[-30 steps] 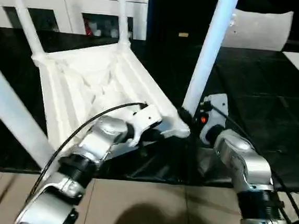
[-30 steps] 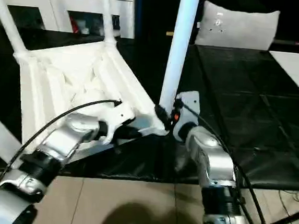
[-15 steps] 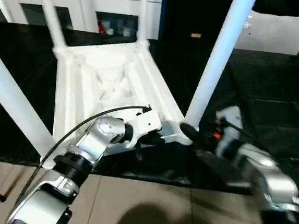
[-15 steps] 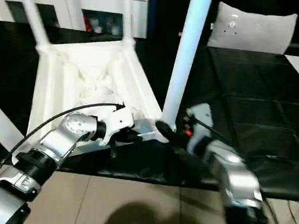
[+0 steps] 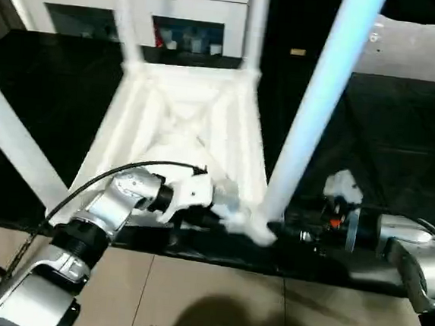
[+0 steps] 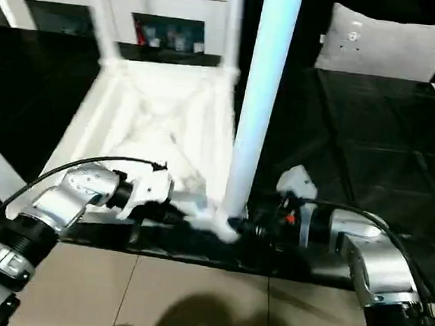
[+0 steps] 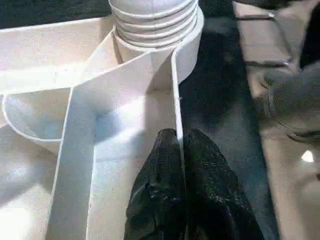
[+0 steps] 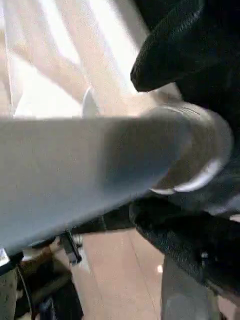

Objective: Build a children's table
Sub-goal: Rotate leg to tighten

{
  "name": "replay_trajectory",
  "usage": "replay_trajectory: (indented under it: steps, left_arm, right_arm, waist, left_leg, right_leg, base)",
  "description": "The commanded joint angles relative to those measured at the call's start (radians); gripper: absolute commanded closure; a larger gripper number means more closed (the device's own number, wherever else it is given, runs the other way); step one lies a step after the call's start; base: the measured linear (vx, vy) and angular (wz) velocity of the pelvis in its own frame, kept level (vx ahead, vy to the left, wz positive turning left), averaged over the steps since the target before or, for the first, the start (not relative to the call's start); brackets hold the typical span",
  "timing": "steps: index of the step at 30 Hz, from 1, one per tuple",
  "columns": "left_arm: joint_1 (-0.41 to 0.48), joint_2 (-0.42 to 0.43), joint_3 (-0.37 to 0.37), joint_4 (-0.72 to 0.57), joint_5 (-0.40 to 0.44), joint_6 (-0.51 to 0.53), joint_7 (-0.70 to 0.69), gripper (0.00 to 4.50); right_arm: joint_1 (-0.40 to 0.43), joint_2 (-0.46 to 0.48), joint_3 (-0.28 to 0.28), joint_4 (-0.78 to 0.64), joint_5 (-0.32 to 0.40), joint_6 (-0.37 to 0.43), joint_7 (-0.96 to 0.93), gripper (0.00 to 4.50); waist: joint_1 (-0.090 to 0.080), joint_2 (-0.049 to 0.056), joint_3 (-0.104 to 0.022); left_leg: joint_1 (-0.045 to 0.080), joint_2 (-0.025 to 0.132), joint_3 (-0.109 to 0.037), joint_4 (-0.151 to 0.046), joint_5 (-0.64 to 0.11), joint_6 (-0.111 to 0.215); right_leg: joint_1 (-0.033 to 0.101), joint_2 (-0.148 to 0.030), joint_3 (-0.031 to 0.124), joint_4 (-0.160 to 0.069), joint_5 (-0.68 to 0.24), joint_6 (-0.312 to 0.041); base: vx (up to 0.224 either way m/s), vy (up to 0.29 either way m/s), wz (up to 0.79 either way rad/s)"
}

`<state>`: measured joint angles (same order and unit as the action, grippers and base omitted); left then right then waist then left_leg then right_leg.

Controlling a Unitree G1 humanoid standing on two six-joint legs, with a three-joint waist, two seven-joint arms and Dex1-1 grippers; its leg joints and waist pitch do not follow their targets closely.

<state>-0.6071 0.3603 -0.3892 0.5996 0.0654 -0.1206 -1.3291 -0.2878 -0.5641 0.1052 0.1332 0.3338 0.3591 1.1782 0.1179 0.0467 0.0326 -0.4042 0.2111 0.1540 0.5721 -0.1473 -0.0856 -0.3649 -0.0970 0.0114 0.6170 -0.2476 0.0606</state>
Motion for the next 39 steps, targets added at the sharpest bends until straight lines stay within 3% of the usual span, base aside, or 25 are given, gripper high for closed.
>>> replay_trajectory:
  steps: [1,7,17,27,28,31,33,36,39]
  left_arm:
    - [0.003,0.01,-0.081,-0.026,0.022,-0.039,-0.09,4.5]
    - [0.002,0.02,-0.087,-0.023,0.026,-0.063,-0.129,4.5]
    - [-0.003,0.021,-0.087,-0.005,0.022,-0.068,-0.131,4.5]
    - [0.014,-0.002,-0.058,-0.041,-0.013,0.027,-0.112,4.5]
    - [0.017,-0.037,-0.035,-0.06,-0.013,0.133,-0.029,4.5]
    - [0.024,-0.071,-0.017,-0.085,-0.025,0.211,0.029,4.5]
    - [0.029,-0.089,-0.008,-0.102,-0.03,0.248,0.059,4.5]
    - [0.026,-0.145,0.009,-0.117,-0.022,0.311,0.157,4.5]
    - [0.016,-0.226,0.032,-0.132,-0.002,0.403,0.297,4.5]
  right_arm:
    - [-0.023,-0.011,0.027,0.01,0.019,0.0,0.057,1.06]
    - [-0.026,-0.016,0.059,0.01,0.023,0.015,0.128,1.49]
    - [-0.015,-0.018,0.064,0.005,0.044,0.024,0.156,2.31]
    - [0.003,0.035,0.034,-0.024,0.064,0.059,0.075,2.41]
    - [-0.009,0.126,0.001,-0.007,0.05,0.073,-0.084,2.41]
    - [-0.016,0.183,-0.007,0.003,0.028,0.076,-0.183,2.41]
    - [-0.019,0.206,-0.005,0.007,0.012,0.074,-0.226,2.42]
    - [-0.035,0.272,-0.015,0.023,-0.019,0.089,-0.347,2.43]
    - [-0.064,0.367,-0.04,0.054,-0.055,0.112,-0.508,2.44]
  waist:
    - [-0.003,-0.018,-0.064]
    - [0.0,-0.017,-0.065]
    - [-0.002,-0.017,-0.065]
    - [-0.005,-0.017,-0.062]
    - [-0.01,-0.012,-0.059]
    - [-0.025,-0.014,-0.051]
    - [-0.044,-0.015,-0.048]
    - [-0.062,-0.021,-0.047]
    - [-0.08,-0.02,-0.05]
  left_leg:
    - [0.031,0.001,0.023,-0.044,-0.126,0.086]
    - [0.03,0.002,0.023,-0.045,-0.129,0.086]
    - [0.029,0.0,0.024,-0.045,-0.137,0.081]
    - [0.029,-0.001,0.024,-0.048,-0.157,0.071]
    - [0.029,-0.001,0.025,-0.05,-0.185,0.064]
    - [0.032,-0.004,0.02,-0.064,-0.277,0.006]
    - [0.027,-0.006,0.016,-0.072,-0.311,-0.018]
    - [0.023,-0.008,0.017,-0.072,-0.314,-0.02]
    - [0.019,-0.011,0.017,-0.069,-0.29,-0.017]
  right_leg:
    - [0.027,-0.006,-0.01,-0.051,0.187,-0.285]
    - [0.027,-0.009,-0.01,-0.05,0.171,-0.283]
    - [0.026,-0.009,-0.011,-0.05,0.151,-0.284]
    - [0.023,-0.01,-0.011,-0.053,0.101,-0.284]
    - [0.017,-0.01,-0.009,-0.054,0.064,-0.281]
    - [0.014,-0.013,-0.008,-0.07,-0.109,-0.254]
    - [0.017,-0.013,-0.009,-0.077,-0.185,-0.223]
    - [0.013,-0.012,-0.009,-0.079,-0.191,-0.208]
    - [0.013,-0.011,-0.011,-0.081,-0.166,-0.208]
  base:
    - [0.0,0.0,0.0]
    - [0.0,0.0,0.0]
    - [0.0,0.0,0.0]
    - [0.0,0.0,0.0]
    - [0.0,0.0,0.0]
    - [0.0,0.0,0.0]
    - [0.0,0.0,0.0]
    - [0.0,0.0,0.0]
    - [0.0,0.0,0.0]
